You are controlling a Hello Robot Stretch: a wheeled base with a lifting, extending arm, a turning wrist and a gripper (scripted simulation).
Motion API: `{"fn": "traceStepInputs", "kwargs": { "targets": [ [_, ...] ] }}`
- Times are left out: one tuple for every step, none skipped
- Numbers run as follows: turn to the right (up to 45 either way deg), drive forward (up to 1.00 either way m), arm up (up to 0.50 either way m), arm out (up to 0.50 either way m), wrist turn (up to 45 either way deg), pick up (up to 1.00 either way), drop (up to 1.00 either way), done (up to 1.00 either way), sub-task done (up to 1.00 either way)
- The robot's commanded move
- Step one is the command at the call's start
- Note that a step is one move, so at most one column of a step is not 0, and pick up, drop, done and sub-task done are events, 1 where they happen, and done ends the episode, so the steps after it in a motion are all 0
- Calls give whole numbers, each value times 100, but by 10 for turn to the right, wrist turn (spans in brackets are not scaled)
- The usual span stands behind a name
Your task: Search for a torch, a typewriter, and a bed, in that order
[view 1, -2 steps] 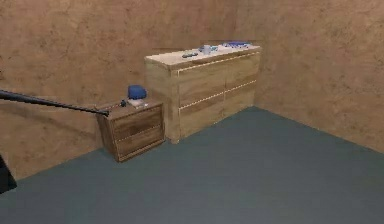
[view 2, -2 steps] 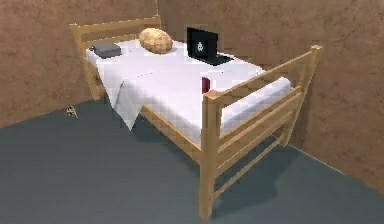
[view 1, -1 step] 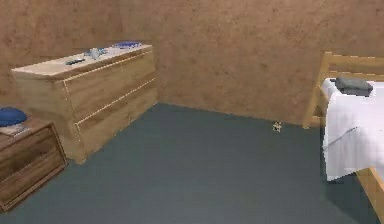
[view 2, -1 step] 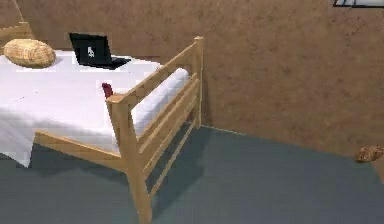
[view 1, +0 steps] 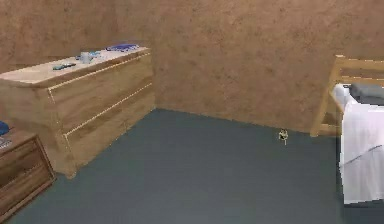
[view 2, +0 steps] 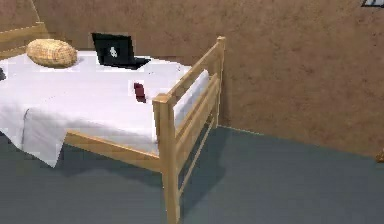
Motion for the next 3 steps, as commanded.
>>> {"fn": "traceStepInputs", "kwargs": {
  "targets": [
    [-450,0,0,0,0,0,0,0,0],
    [-420,0,0,0,0,0,0,0,0],
    [0,100,0,0,0,0,0,0,0]
  ]
}}
